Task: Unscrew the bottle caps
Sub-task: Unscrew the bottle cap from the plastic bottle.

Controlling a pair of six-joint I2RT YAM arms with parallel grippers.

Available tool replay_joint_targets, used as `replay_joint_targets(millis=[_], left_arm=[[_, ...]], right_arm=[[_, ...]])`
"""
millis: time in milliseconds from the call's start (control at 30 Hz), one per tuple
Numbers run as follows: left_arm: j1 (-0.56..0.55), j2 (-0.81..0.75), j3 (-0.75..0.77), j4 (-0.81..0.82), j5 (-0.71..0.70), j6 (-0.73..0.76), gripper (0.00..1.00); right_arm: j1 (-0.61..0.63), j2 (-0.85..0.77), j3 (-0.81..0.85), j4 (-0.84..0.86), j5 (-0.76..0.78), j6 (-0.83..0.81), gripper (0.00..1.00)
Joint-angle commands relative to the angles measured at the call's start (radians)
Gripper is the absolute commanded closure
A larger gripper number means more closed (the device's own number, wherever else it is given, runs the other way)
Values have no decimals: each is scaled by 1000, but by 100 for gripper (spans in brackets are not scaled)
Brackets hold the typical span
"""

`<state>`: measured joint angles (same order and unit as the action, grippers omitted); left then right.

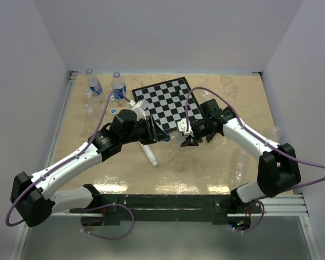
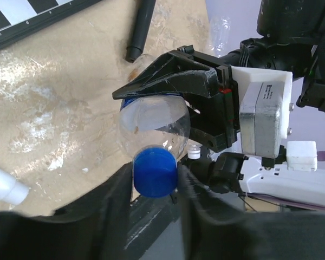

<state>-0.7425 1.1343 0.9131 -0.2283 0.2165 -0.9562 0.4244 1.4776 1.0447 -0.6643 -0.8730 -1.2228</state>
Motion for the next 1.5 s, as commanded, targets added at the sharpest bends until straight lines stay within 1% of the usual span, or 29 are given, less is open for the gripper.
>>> replay_joint_targets(millis=[0,67,100,167,200,233,333,367,433,500,567,600,700,867,1033,1300,1467], left_arm=[[19,-34,46,38,-20,0,44],[19,-51,44,37,-8,45,30],[19,-65,40,35,-2,68,26],[17,-105,17,47,0,135,22],[18,-134,6,55,4,195,21],[17,-157,-15,73,39,289,20],[19,-258,-94,110,209,738,17],[17,-290,-123,106,243,890,16],[17,-332,-193,115,300,1141,14],[15,-343,-256,168,339,1305,14],[14,-323,-295,265,369,1405,14],[11,-299,-298,300,392,1431,15],[12,-217,-281,371,423,1448,19],[12,-165,-287,467,422,1424,23],[12,-117,-295,510,416,1383,30],[12,-94,-307,564,414,1332,37],[12,-68,-303,563,432,1321,46]], right_arm=[[-6,-22,3,-49,45,-20,95],[-6,-22,3,-50,43,-20,95],[-4,-22,5,-50,43,-21,95],[-6,-22,3,-52,43,-21,95],[-6,-22,5,-54,43,-21,95],[-6,-20,6,-54,42,-23,95],[-6,-22,9,-60,37,-29,95],[-6,-22,9,-61,34,-30,95],[-6,-19,9,-64,31,-37,95],[-4,-19,9,-66,31,-38,95],[-6,-19,8,-66,31,-38,94],[-6,-20,8,-67,31,-38,95],[-6,-20,6,-64,34,-37,95],[-4,-16,6,-63,32,-38,95],[-3,-10,6,-66,29,-41,94],[1,-7,5,-63,32,-38,95],[1,-5,5,-63,32,-38,95]])
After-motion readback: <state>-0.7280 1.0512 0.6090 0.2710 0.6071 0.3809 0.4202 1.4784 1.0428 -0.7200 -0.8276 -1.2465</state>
